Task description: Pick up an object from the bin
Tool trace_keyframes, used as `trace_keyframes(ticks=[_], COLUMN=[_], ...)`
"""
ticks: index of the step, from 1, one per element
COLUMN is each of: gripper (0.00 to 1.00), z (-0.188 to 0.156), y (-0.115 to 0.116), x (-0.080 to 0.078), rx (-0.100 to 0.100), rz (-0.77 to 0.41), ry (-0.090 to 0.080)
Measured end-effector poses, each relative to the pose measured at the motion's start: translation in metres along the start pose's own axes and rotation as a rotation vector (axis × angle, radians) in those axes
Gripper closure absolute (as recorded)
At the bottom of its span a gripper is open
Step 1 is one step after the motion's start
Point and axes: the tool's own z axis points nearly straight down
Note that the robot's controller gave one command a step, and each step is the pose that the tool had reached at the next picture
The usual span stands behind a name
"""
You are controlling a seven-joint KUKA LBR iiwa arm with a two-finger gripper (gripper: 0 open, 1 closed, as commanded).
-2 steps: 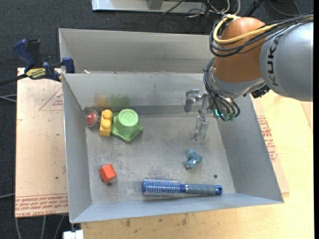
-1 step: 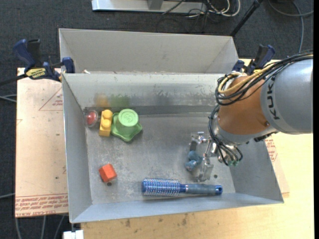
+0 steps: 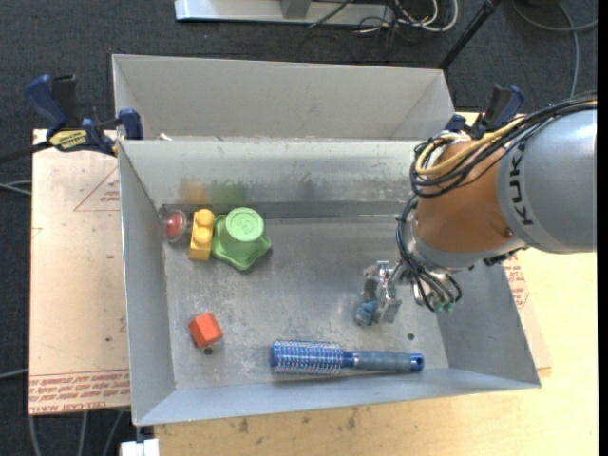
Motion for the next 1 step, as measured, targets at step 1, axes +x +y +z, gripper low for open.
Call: trace_keyframes(ticks=[1], gripper=[1.00], z=[-0.1740], y=[0.0081], x=[-0.0220], rx=[0.001], rz=[0.042], ry=[-0.012])
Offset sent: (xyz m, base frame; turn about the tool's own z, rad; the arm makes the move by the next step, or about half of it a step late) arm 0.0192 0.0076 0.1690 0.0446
